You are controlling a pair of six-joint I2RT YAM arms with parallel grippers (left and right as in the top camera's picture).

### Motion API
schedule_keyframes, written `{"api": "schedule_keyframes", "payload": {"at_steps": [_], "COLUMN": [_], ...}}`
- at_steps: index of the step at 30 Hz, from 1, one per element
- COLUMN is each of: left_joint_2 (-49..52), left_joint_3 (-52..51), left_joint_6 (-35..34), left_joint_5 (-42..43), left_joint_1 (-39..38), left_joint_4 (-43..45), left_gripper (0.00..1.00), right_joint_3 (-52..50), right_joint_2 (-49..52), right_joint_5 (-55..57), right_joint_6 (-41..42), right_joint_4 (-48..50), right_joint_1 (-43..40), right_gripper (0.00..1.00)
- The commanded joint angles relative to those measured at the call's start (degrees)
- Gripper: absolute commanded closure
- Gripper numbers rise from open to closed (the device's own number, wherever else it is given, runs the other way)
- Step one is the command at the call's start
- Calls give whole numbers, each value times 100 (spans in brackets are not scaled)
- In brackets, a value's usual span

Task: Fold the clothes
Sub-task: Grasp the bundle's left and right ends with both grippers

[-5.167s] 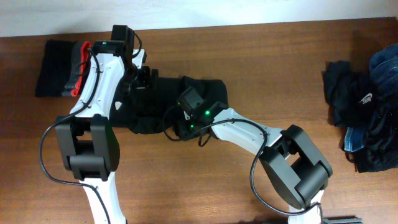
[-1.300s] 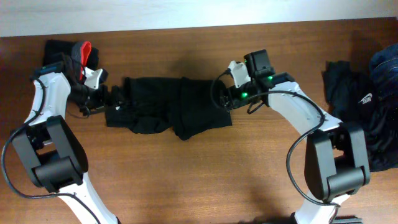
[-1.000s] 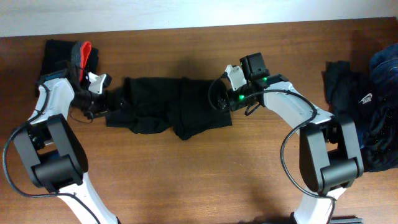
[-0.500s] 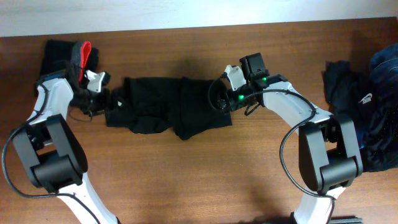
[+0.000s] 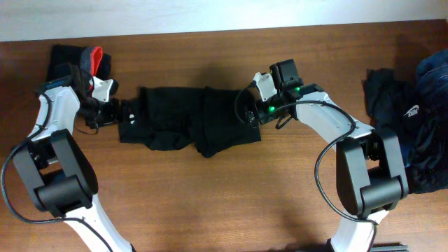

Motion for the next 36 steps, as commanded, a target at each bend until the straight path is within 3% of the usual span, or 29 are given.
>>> {"api": "schedule_keyframes", "payload": {"at_steps": [1,15,24,26,27,29,30,36], "left_joint_2": [-160,-157,-160,-160,-160,-160,-160,-160], "left_joint_3": [-199,-1027,-1029,-1029,-1029,-1029,-1029,-1027], "left_joint_6": [87,85,85,85,85,83,83,81], "left_joint_5": [-101,79,1132,1132,1132,1132,1132,1106], "left_joint_1": [24,9,7,9,9,7,9,9], "left_joint_4": [199,979,1023,1021,1021,1023,1023,1021], "left_gripper": [13,7,20,28,39,70,77,93], "right_joint_3": [-20,-20,-20,-20,-20,-20,-20,-20], "right_joint_2": [55,55,55,55,55,55,55,55], "right_joint_5": [76,94,323,505,538,544,544,542], "right_joint_6": [-17,-17,-15,-15,-15,-15,-15,-11], "right_joint_4": [33,37,31,13,9,11,11,7], "right_joint_1": [-13,-13,-17,-17,-17,-17,-17,-17], "right_gripper": [5,4,4,4,4,4,4,9]}}
